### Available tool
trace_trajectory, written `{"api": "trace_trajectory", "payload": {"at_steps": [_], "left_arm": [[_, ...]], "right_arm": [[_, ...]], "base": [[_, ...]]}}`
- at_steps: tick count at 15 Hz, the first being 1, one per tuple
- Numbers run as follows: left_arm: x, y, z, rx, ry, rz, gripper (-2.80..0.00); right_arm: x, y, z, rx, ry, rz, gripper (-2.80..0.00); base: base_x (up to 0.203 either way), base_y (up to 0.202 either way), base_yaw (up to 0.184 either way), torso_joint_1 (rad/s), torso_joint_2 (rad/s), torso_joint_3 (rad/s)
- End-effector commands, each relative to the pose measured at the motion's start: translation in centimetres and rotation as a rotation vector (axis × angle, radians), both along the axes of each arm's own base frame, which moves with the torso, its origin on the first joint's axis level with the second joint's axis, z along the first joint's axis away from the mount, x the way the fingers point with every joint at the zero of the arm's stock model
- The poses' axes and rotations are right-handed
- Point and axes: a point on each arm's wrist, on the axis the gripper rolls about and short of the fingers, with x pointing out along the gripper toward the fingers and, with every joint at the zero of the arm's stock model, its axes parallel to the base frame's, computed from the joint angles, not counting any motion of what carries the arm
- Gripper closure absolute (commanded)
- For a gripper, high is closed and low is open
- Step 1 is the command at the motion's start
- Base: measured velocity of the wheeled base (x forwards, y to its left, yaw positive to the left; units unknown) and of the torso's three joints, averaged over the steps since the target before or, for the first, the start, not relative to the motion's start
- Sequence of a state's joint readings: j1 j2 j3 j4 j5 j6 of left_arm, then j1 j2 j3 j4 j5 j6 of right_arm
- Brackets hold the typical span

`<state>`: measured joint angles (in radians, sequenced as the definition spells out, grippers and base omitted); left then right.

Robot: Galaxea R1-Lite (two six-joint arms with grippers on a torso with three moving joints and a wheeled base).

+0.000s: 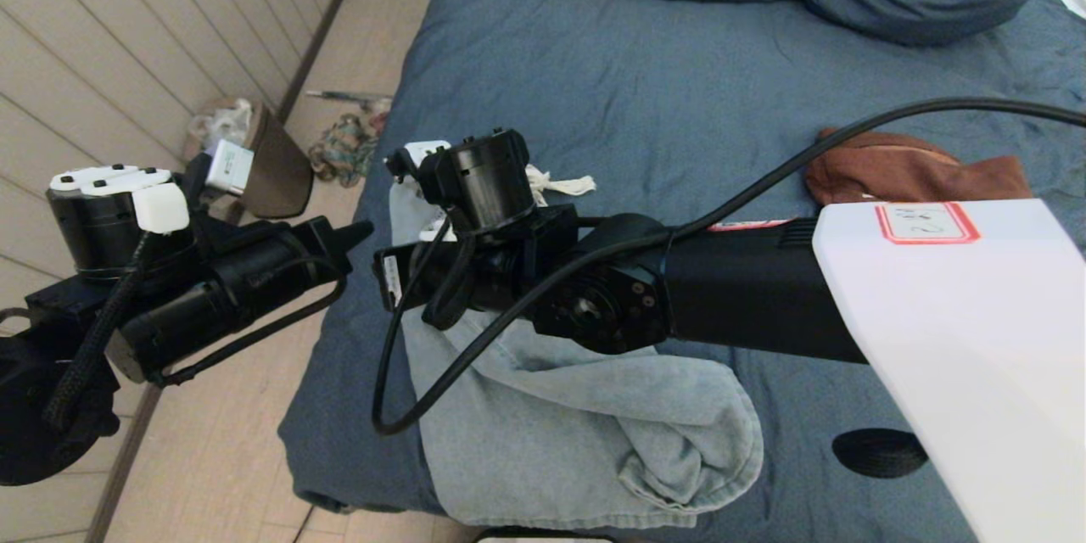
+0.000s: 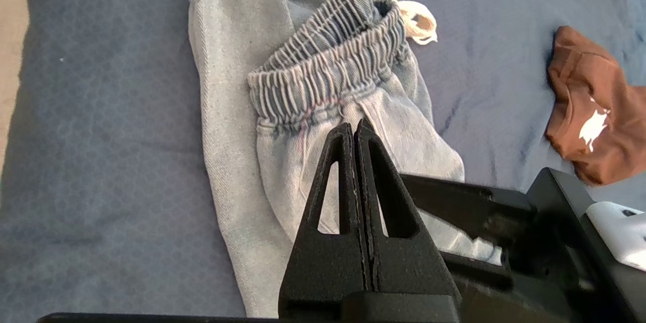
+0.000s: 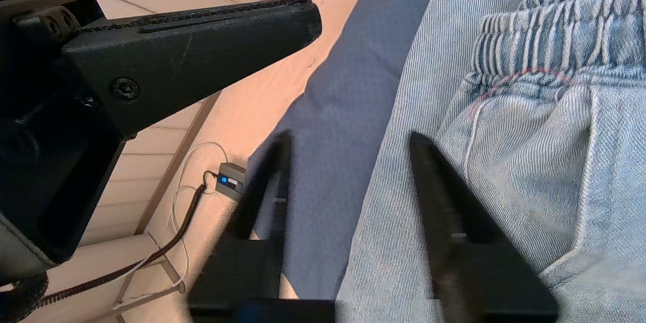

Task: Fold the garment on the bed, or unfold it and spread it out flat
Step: Fold the blue shorts

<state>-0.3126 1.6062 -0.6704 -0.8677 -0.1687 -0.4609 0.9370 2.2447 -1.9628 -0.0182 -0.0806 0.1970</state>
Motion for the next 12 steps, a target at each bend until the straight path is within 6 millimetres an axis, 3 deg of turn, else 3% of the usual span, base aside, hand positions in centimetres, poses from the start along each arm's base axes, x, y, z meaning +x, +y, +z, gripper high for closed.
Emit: {"api": "trace_trajectory", "payload": {"at_steps": [1,4,5,6,10,12], "left_arm": [[0.1,0.0,0.0,-0.004,0.0,0.0,0.0],[0.1,0.0,-0.1,-0.003,0.001,0.0,0.0],[0.1,0.0,-0.1,-0.003,0.003,0.0,0.0],[0.2,0.0,-0.2,-0.003,0.004,0.0,0.0],[0.7,-0.2,-1.0,0.006,0.033,-0.002,0.0],[1.6,-0.5,-2.2,0.02,0.075,-0.003,0.0]], "right_arm": [[0.0,0.1,0.1,0.012,-0.008,0.0,-2.8],[0.1,-1.0,1.5,0.041,-0.023,-0.02,-2.8],[1.1,-2.1,1.9,0.045,-0.027,-0.051,-2.8],[2.3,-3.9,2.5,0.046,-0.027,-0.099,0.0],[4.2,-11.3,4.0,-0.066,0.069,-0.275,0.0],[3.7,-14.6,4.8,-0.116,0.172,-0.346,0.0]], "base": [[0.0,0.0,0.0,0.0,0.0,0.0],[0.0,0.0,0.0,0.0,0.0,0.0],[0.0,0.0,0.0,0.0,0.0,0.0],[0.0,0.0,0.0,0.0,0.0,0.0],[0.0,0.0,0.0,0.0,0.0,0.0],[0.0,0.0,0.0,0.0,0.0,0.0]]}}
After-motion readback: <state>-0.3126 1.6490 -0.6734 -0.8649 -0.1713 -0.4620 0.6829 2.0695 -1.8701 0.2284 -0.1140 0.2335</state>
